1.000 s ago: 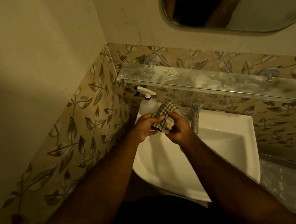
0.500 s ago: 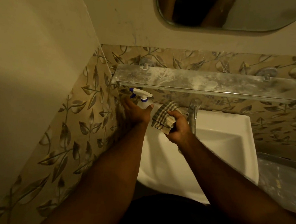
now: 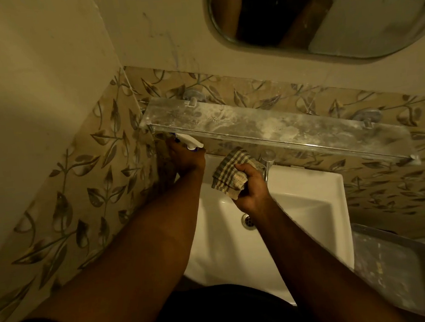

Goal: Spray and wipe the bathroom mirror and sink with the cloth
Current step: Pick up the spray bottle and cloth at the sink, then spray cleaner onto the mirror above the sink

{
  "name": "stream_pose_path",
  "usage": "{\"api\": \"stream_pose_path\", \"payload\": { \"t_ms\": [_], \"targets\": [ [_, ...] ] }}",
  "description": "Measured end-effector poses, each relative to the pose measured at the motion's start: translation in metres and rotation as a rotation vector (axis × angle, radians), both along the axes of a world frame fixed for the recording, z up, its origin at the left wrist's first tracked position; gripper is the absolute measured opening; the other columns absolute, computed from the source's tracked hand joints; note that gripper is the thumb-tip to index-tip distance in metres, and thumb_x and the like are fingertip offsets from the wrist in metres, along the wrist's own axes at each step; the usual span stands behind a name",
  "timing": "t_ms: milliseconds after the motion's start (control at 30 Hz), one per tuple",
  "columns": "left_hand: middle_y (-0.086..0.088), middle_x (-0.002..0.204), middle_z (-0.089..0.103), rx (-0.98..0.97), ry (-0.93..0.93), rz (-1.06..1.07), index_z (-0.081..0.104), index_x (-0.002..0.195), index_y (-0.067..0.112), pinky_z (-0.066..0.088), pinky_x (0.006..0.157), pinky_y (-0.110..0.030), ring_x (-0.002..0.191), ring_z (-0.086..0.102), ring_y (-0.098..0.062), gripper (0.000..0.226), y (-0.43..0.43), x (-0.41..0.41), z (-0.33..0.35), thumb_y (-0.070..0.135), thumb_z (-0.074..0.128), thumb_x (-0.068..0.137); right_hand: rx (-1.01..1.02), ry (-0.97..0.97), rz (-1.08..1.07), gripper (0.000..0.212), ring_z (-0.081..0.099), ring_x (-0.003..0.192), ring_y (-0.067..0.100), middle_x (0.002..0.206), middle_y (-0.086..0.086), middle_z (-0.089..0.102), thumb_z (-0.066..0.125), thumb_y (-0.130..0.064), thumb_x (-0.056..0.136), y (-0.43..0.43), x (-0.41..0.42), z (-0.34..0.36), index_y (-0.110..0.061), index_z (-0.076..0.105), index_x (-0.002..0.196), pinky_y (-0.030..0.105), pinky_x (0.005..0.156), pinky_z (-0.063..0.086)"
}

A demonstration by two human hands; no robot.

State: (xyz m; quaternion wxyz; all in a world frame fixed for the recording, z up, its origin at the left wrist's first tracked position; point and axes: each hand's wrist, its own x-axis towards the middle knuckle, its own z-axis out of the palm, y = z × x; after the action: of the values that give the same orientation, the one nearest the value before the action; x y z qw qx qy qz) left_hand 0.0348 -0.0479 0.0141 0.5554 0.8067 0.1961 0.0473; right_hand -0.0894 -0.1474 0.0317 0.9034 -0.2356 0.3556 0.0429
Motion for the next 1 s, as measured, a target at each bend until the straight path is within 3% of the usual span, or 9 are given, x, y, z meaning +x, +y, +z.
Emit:
{"api": "stream_pose_path", "payload": {
  "t_ms": [200, 267, 367, 467, 533, 600, 733, 833, 1000],
  "targets": [
    [-0.015, 0.151, 0.04, -0.028, 0.031, -0.08, 0.029, 0.149, 0.009, 0.03, 0.108, -0.027, 0.138, 0.039, -0.031, 0.077, -0.006, -0.005, -0.006, 0.025, 0.071, 0.087, -0.013, 0.004, 0.011, 0.049, 0.056, 0.133, 0.035, 0.141, 0.019, 0.061, 0.06, -0.012, 0.092, -0.013, -0.004, -0.007, -0.003, 0.058, 0.141, 0.049, 0.106, 0.05],
    [-0.014, 0.152, 0.041, 0.016, -0.013, -0.142, 0.03, 0.149, 0.005, 0.017, 0.101, -0.008, 0.14, 0.038, -0.029, 0.076, -0.005, -0.008, -0.009, 0.02, 0.071, 0.087, -0.019, 0.006, 0.014, 0.051, 0.059, 0.13, 0.036, 0.137, 0.019, 0.063, 0.062, -0.012, 0.09, -0.013, -0.006, -0.006, -0.003, 0.058, 0.14, 0.049, 0.099, 0.055],
    [-0.017, 0.152, 0.04, 0.029, -0.034, -0.163, 0.028, 0.149, 0.001, 0.008, 0.091, -0.001, 0.14, 0.038, -0.029, 0.077, -0.001, -0.02, -0.013, 0.009, 0.071, 0.086, -0.025, 0.0, 0.035, 0.055, 0.062, 0.127, 0.038, 0.135, 0.02, 0.065, 0.064, -0.011, 0.088, -0.008, -0.009, -0.004, -0.005, 0.057, 0.141, 0.05, 0.092, 0.058],
    [-0.013, 0.131, 0.056, -0.017, 0.019, -0.14, 0.032, 0.148, 0.002, 0.03, 0.087, -0.01, 0.121, 0.055, -0.025, 0.073, 0.006, -0.039, -0.01, 0.006, 0.07, 0.085, -0.034, -0.017, 0.073, 0.049, 0.057, 0.132, 0.037, 0.138, 0.02, 0.063, 0.058, -0.012, 0.093, -0.002, -0.01, 0.003, -0.004, 0.057, 0.141, 0.051, 0.101, 0.053],
    [-0.008, 0.105, 0.061, -0.088, 0.039, -0.121, 0.041, 0.142, 0.0, 0.048, 0.069, -0.015, 0.093, 0.066, -0.024, 0.064, 0.012, -0.048, -0.01, 0.004, 0.068, 0.084, -0.032, -0.027, 0.085, 0.048, 0.057, 0.132, 0.037, 0.139, 0.02, 0.062, 0.057, -0.012, 0.093, 0.0, -0.014, 0.005, -0.002, 0.057, 0.141, 0.05, 0.106, 0.05],
    [-0.009, 0.092, 0.062, -0.081, 0.013, -0.127, 0.051, 0.132, -0.002, 0.05, 0.051, -0.012, 0.074, 0.066, -0.024, 0.051, 0.02, -0.059, -0.01, 0.002, 0.067, 0.085, -0.024, -0.034, 0.098, 0.048, 0.058, 0.131, 0.037, 0.138, 0.02, 0.063, 0.057, -0.012, 0.093, 0.003, -0.019, 0.005, -0.002, 0.058, 0.14, 0.051, 0.106, 0.05],
    [-0.004, 0.095, 0.063, -0.029, -0.017, -0.157, 0.058, 0.125, 0.004, 0.059, 0.066, -0.035, 0.076, 0.068, -0.027, 0.039, 0.033, -0.089, 0.001, 0.007, 0.067, 0.087, -0.02, -0.045, 0.138, 0.037, 0.064, 0.12, 0.038, 0.122, 0.02, 0.071, 0.055, -0.012, 0.094, 0.009, -0.035, 0.008, -0.002, 0.064, 0.129, 0.051, 0.1, 0.053],
    [-0.006, 0.105, 0.068, -0.064, -0.014, -0.137, 0.061, 0.123, 0.011, 0.06, 0.073, -0.048, 0.083, 0.068, -0.037, 0.037, 0.04, -0.107, 0.006, 0.015, 0.064, 0.087, -0.019, -0.055, 0.159, 0.045, 0.056, 0.133, 0.038, 0.138, 0.021, 0.062, 0.055, -0.013, 0.093, 0.013, -0.049, 0.011, -0.001, 0.06, 0.137, 0.052, 0.107, 0.048],
    [-0.011, 0.093, 0.072, -0.005, -0.088, -0.063, 0.068, 0.108, 0.017, 0.06, 0.07, -0.053, 0.08, 0.069, -0.033, 0.037, 0.052, -0.121, 0.011, 0.034, 0.057, 0.077, -0.053, -0.079, 0.188, 0.039, 0.052, 0.136, 0.037, 0.143, 0.02, 0.058, 0.056, -0.012, 0.094, 0.015, -0.069, 0.023, -0.001, 0.063, 0.13, 0.053, 0.115, 0.041]
  ]
}}
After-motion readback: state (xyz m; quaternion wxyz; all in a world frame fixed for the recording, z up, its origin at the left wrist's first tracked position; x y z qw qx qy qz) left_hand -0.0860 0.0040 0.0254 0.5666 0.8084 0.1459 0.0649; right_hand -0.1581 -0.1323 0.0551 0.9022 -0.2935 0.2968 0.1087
